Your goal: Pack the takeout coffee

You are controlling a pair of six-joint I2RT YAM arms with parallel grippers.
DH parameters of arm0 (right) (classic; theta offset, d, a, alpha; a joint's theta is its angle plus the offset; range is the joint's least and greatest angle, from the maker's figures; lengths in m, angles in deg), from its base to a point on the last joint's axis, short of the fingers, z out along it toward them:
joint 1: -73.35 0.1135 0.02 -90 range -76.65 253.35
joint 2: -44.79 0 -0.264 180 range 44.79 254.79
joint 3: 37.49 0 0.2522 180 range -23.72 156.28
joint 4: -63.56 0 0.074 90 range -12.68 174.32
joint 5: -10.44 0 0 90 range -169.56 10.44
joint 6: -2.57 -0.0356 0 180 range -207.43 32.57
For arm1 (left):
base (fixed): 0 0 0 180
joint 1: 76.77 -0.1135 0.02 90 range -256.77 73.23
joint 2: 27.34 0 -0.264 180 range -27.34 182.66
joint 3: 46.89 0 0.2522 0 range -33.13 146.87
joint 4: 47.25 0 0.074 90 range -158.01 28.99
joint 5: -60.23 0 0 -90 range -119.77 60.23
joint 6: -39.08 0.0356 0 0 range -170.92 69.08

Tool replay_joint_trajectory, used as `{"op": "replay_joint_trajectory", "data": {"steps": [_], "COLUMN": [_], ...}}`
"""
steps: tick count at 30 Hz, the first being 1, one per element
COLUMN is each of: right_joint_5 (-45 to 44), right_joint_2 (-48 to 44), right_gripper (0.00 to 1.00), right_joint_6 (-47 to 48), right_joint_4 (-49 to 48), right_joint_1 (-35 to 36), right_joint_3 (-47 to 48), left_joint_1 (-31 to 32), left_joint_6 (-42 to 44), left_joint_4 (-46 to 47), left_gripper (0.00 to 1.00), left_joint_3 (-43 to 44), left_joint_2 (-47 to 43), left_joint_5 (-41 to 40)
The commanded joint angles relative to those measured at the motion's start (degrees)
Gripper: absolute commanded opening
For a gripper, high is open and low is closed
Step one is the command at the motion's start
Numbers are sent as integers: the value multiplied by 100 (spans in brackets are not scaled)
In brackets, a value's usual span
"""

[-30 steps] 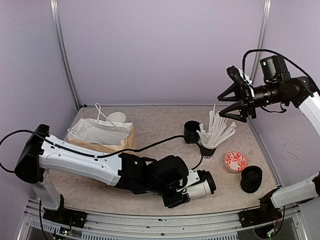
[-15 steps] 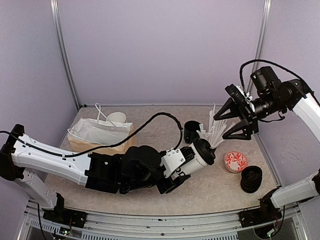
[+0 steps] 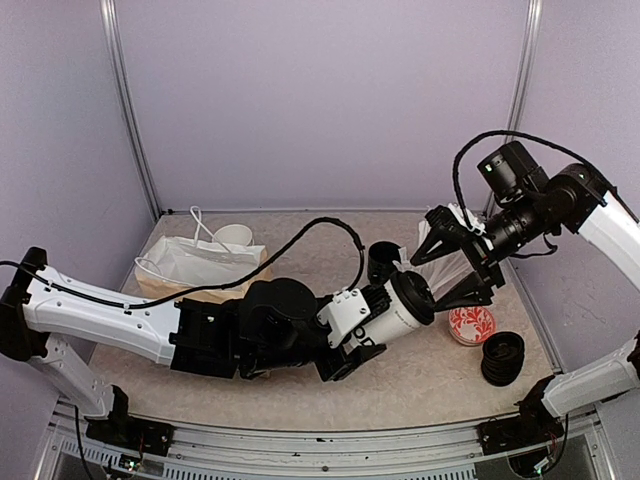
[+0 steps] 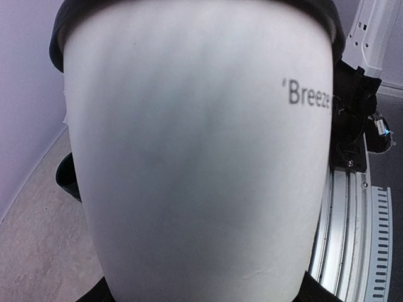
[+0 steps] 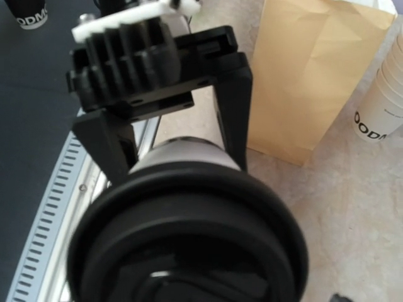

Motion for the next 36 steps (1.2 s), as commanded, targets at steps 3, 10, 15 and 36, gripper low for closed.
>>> {"op": "replay_joint_trajectory", "data": {"steps": [3, 10, 15, 36], "right_joint_5": [-167, -34, -4, 23], "right_joint_2": [-47, 41, 65, 251], "right_gripper": [89, 87, 87, 84], "right_joint_6": [-38, 1, 22, -132], "right_joint_4": [-187, -41, -9, -192], "right_joint_1": [90, 174, 190, 270], "right_joint_3": [-42, -68, -85, -121], "left_joint_1": [-71, -142, -171, -222], "left_joint_6": [44, -58, -92, -206], "left_joint_4": [135, 162, 191, 327], "left_gripper": [61, 61, 61, 62], "left_joint_3": [91, 105, 120, 259], "left_joint_2": [-119, -119, -101, -29], "left_joint_5": [292, 338, 364, 363]}}
